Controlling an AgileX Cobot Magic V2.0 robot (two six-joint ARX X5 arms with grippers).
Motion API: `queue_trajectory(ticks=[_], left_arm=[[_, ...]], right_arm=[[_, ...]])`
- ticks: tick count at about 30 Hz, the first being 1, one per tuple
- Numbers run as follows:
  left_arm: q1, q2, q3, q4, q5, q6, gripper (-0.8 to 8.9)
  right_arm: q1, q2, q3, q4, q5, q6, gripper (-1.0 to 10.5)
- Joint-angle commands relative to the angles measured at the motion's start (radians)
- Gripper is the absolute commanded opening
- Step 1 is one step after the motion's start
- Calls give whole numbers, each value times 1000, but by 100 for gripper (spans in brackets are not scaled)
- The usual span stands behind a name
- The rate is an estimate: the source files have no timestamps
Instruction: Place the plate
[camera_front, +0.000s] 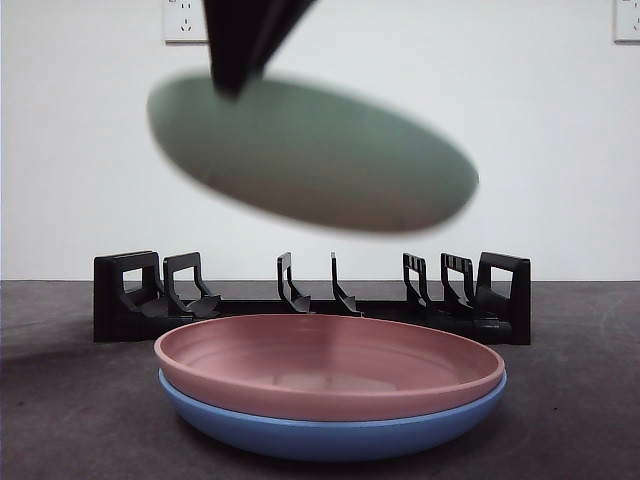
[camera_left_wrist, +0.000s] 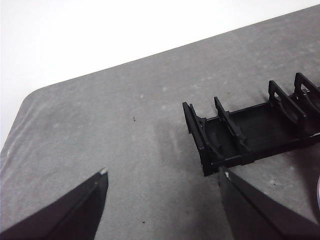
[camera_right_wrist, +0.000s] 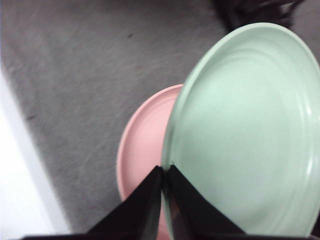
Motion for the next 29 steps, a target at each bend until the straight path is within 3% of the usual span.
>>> queue_trajectory(ticks=[1,9,29], left_arm=[[-3,1,14,14,2,-5,340],[-3,1,14,15,2,-5,340],[-3,1,14,43,2,-6,340]], right_arm=[[27,13,-49,86,9,4,13],[32,13,-211,314,5,23,13],[17,22,-388,506,-12,-5,13]])
